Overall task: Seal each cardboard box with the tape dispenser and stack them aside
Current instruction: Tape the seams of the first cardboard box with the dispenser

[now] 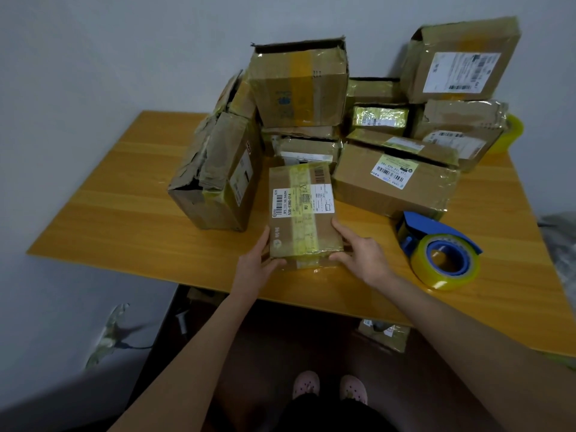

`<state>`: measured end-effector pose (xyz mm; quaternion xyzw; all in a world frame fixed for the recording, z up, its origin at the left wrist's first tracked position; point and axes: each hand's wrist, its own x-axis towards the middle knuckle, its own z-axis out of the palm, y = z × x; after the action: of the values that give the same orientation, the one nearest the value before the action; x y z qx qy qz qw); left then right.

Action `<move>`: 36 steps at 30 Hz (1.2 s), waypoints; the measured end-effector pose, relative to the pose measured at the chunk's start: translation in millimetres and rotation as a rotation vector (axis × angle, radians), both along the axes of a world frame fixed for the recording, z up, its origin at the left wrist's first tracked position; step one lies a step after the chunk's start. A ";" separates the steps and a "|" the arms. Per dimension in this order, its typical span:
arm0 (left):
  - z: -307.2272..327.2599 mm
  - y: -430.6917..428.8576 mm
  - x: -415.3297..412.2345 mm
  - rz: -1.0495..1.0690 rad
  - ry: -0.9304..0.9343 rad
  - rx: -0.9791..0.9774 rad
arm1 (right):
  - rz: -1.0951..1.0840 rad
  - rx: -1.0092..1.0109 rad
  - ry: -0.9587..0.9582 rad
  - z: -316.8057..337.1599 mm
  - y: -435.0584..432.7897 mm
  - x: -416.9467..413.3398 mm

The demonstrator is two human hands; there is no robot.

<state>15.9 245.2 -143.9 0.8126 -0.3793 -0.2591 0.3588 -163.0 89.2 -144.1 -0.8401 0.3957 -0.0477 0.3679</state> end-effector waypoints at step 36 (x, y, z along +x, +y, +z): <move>9.9 -39.2 -9.2 0.355 0.236 0.097 | -0.209 0.239 0.021 13.7 -4.7 19.9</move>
<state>6.7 206.0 -134.0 0.8468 -0.1728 -0.3035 0.4012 -143.1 84.6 -130.4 -0.7451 0.4875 -0.0294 0.4541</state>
